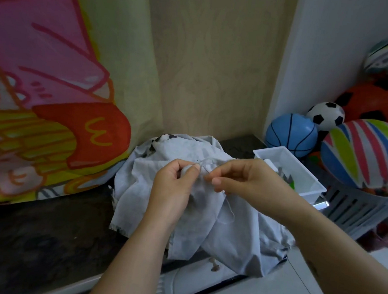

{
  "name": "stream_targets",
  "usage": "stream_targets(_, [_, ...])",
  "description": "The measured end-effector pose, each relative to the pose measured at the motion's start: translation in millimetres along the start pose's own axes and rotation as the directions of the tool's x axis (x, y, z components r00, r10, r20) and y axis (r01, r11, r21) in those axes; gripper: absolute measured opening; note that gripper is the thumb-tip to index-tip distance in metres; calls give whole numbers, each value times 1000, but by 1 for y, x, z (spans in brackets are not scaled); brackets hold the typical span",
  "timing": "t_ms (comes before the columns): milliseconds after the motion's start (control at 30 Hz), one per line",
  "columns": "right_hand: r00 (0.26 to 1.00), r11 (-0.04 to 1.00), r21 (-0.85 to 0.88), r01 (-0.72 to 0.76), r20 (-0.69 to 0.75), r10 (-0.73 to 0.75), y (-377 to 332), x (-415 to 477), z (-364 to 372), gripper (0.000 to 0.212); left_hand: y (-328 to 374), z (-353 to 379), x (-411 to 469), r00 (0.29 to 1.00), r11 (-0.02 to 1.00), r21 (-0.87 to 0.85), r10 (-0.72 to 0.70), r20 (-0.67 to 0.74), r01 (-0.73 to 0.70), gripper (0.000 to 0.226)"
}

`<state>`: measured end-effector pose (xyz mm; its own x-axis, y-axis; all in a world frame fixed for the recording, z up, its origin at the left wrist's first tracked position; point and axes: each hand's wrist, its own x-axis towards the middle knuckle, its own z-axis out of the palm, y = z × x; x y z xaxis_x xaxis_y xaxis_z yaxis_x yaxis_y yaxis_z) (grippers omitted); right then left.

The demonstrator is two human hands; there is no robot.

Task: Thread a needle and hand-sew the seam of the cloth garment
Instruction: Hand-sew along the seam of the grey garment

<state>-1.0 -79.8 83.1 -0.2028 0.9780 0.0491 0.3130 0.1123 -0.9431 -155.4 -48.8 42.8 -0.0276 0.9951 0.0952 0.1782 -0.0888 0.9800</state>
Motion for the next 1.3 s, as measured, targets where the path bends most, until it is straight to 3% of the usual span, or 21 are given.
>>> stream_targets(167, [949,943,-274,189,-196,-247,8,6,8,17,5,2,-5,988,991,-33,133,81,-131,14])
stream_targets(333, [913,963,-256,82,-368,-176,9,11,-6,21,7,2,-8,972,978,-42,208,112,-205,14])
stream_targets(400, [932,968,-251,-2,-351,-90,8,13,-11,27,8,1,-7,962,974,-31,226,151,-224,12])
stream_targets(533, [989,987,-84,-134,-77,127,9,13,-10,18,8,0,-9,928,975,-9,214,304,-222,17])
stream_targets(700, [983,978,116,-173,76,164,7,9,-18,21,8,-5,-7,920,974,-35,224,320,-225,18])
stream_targets(833, [983,965,188,-181,13,182,4,9,-16,14,8,-6,-7,928,978,-26,204,312,-207,15])
stream_targets(933, [942,937,301,-177,-225,250,7,17,-16,12,8,-5,-7,929,986,-50,166,330,-159,16])
stream_targets(1000, [859,790,598,-133,-328,394,10,21,-23,14,7,-4,-5,932,988,-101,143,334,-115,19])
stream_targets(1067, [841,490,871,-17,-253,479,9,19,-29,14,6,-4,-4,930,987,-147,112,351,-63,11])
stream_targets(1100, [847,389,920,40,-238,475,10,18,-31,13,5,-4,-4,929,986,-165,94,358,-37,7])
stream_targets(1133, [858,362,929,78,-247,451,11,18,-32,12,4,-4,-4,928,983,-181,83,362,-17,9])
stream_targets(1167, [858,399,911,109,-288,424,14,19,-32,11,4,-4,-3,927,981,-196,72,367,2,10])
stream_targets(1200, [847,522,844,126,-365,386,16,20,-31,10,3,-4,-3,927,977,-212,63,369,18,9])
stream_targets(1267, [795,888,452,82,-567,216,22,19,-30,12,3,-4,-3,925,974,-223,41,379,49,10])
stream_targets(1300, [779,976,209,57,-621,88,24,19,-31,12,3,-4,-2,921,974,-217,29,388,61,11])
